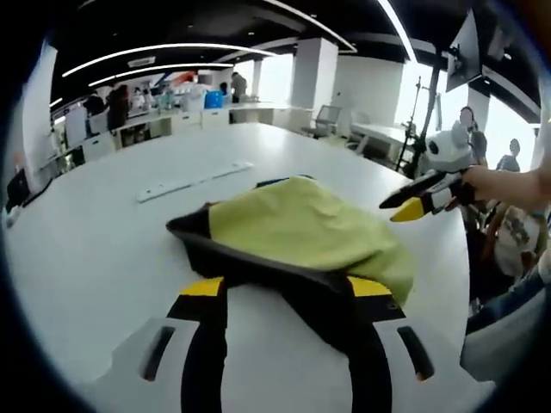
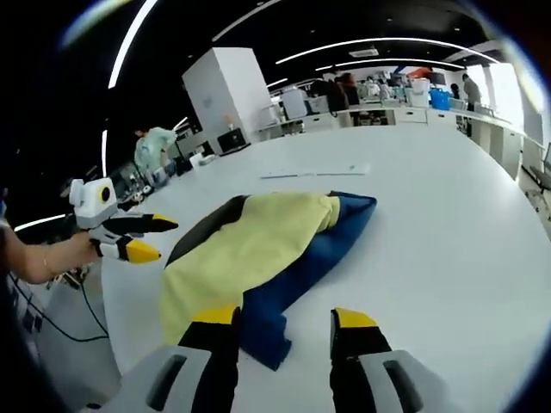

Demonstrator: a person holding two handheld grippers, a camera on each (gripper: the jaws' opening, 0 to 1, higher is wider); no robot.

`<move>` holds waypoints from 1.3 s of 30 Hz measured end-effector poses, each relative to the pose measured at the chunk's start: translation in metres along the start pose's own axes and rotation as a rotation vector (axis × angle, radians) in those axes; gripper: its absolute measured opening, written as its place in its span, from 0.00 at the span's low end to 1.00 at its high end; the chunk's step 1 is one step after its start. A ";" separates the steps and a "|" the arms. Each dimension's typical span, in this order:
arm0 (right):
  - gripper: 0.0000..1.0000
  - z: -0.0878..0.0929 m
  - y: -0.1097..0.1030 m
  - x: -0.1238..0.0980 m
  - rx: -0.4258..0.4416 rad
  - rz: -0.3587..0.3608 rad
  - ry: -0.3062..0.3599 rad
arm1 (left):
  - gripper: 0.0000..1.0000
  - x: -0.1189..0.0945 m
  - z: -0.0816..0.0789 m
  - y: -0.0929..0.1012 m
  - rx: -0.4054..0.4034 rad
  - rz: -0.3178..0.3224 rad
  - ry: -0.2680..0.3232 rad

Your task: Fold the garment on the visible template until the final outline fits inside the template.

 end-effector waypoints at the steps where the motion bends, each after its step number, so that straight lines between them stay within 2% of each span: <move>1: 0.37 0.003 -0.001 0.000 -0.002 0.000 -0.004 | 0.48 -0.001 0.002 0.002 0.009 0.000 -0.008; 6: 0.34 0.014 -0.001 0.001 -0.028 0.016 -0.012 | 0.42 -0.001 0.013 0.013 0.070 0.000 -0.027; 12: 0.29 0.024 0.004 0.009 -0.081 0.042 -0.018 | 0.37 0.002 0.018 0.018 0.032 0.001 -0.015; 15: 0.27 0.024 0.003 0.011 -0.059 0.041 -0.003 | 0.37 0.003 0.016 0.022 0.002 0.004 0.001; 23: 0.19 0.031 0.000 0.019 -0.006 0.047 0.006 | 0.21 0.009 0.021 0.034 0.067 0.002 -0.012; 27: 0.12 0.032 -0.002 0.020 -0.021 0.055 0.010 | 0.17 0.010 0.022 0.033 0.053 -0.004 -0.012; 31: 0.04 0.032 0.001 0.020 -0.007 0.074 0.014 | 0.01 0.013 0.024 0.038 0.058 0.018 -0.025; 34: 0.00 0.029 0.002 0.020 0.011 0.089 0.030 | 0.00 0.015 0.024 0.042 0.064 0.018 -0.031; 39: 0.00 0.027 0.002 0.016 0.022 0.091 0.038 | 0.00 0.013 0.023 0.043 0.087 -0.005 -0.033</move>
Point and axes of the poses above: the point that each gripper's makers call its tool centre point, and the gripper's own axes: x roughly forward along the fingers, y roughly to its right, z roughly out of its underside, the point moved 1 cm from there along -x, roughly backward along the fingers, and after that the axes turned 1 degree about -x, right-handed, at the moved point
